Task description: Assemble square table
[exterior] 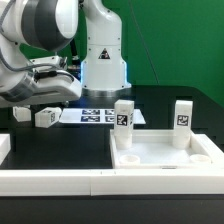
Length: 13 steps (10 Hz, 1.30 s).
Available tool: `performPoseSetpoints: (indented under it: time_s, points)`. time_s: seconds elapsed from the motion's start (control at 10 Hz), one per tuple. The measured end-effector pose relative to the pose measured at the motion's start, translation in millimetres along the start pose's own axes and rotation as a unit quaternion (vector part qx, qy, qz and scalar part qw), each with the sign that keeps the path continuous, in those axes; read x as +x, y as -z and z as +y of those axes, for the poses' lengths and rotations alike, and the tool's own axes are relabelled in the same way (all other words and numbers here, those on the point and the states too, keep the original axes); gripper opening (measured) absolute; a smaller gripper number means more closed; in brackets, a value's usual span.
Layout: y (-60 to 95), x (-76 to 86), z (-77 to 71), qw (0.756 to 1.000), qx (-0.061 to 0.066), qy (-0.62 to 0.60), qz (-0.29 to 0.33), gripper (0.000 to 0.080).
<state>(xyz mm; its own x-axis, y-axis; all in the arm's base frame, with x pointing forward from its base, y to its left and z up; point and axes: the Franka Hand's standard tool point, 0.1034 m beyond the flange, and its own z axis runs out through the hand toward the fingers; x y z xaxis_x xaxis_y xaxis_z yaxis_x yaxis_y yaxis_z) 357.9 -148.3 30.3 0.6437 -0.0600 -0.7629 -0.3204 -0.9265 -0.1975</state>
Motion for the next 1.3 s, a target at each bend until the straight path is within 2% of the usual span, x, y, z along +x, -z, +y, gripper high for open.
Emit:
performPoseSetpoints:
  time_s: [0.3,0.5,0.9,1.1,1.2,1.3]
  points:
    - [-2.2,0.5,1.0,1.000,-0.001,-0.001,-0.003,0.0649]
    - [-13.3,7.3,8.4,1.000,-0.005,-0.006,-0.017,0.0649]
    - [-20.9,11.7,8.6,0.999,-0.007,-0.011,-0.031,0.0649]
    - [-21.1,11.7,8.6,0.999,-0.007,-0.011,-0.031,0.0387]
    - [-21.1,11.7,8.7,0.999,-0.007,-0.011,-0.031,0.0387]
    - [-21.2,11.6,8.6,0.999,-0.007,-0.011,-0.031,0.0284]
